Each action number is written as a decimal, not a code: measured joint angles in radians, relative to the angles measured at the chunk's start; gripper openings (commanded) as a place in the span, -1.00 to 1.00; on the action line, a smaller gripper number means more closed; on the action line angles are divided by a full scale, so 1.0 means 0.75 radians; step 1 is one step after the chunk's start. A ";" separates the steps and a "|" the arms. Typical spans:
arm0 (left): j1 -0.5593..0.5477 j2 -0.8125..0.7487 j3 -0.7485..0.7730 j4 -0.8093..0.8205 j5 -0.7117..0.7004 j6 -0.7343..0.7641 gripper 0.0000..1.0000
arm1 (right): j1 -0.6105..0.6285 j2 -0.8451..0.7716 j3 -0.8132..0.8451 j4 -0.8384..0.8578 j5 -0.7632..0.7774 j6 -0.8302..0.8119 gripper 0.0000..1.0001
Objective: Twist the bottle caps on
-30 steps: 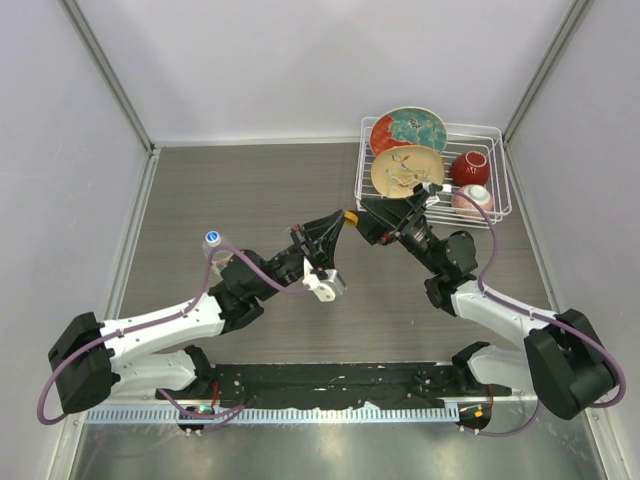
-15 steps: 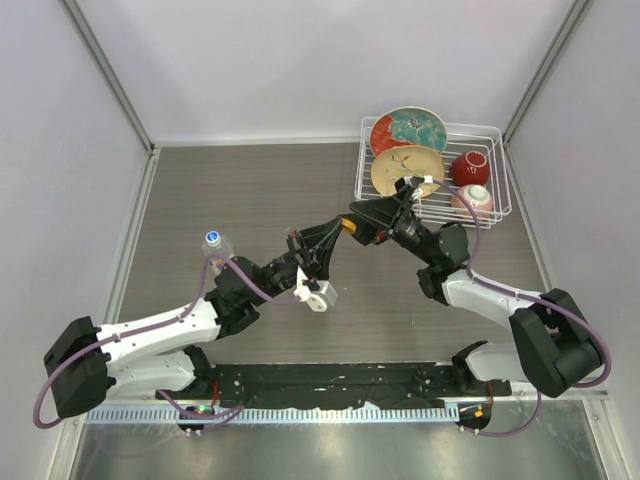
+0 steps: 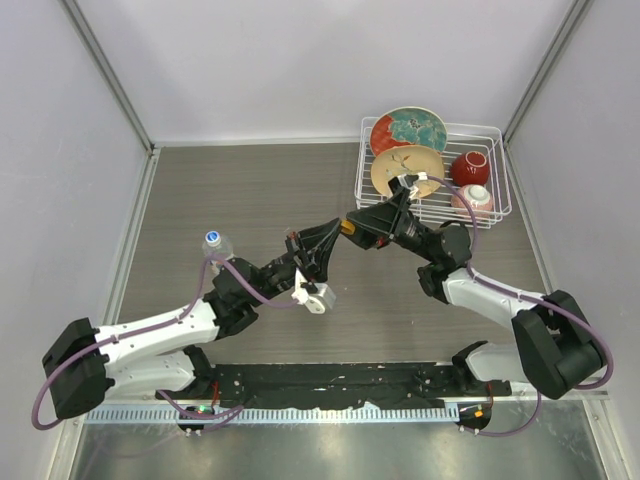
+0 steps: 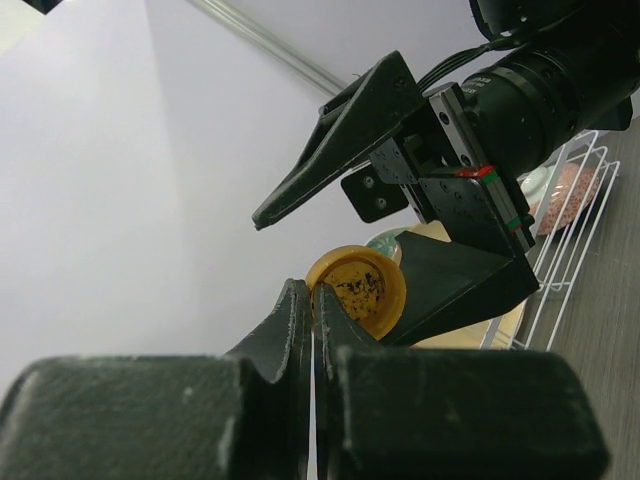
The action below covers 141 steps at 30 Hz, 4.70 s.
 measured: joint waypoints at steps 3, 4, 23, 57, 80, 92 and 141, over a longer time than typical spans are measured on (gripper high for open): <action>0.000 -0.007 0.000 0.000 -0.001 0.000 -1.00 | 0.000 -0.016 0.000 0.001 -0.013 -0.001 0.43; 0.000 -0.009 0.000 0.001 -0.001 -0.001 -1.00 | 0.000 -0.021 0.000 0.001 -0.016 -0.002 0.41; -0.001 -0.057 -0.005 0.002 0.003 -0.034 -1.00 | 0.000 -0.067 0.000 -0.013 -0.041 -0.103 0.14; -0.001 -0.092 -0.043 0.014 -0.002 -0.062 -0.95 | 0.026 -0.218 0.079 -0.445 -0.076 -0.512 -0.39; 0.026 -0.274 0.035 -0.309 -0.411 -0.565 0.60 | 0.027 -0.486 0.584 -1.731 0.336 -1.467 -0.43; 0.310 0.084 0.102 -0.733 -0.400 -1.328 0.74 | 0.027 -0.624 0.680 -2.037 0.596 -1.696 -0.44; 0.408 0.546 0.122 -0.566 -0.308 -1.500 -0.45 | 0.027 -0.703 0.640 -2.109 0.696 -1.786 -0.49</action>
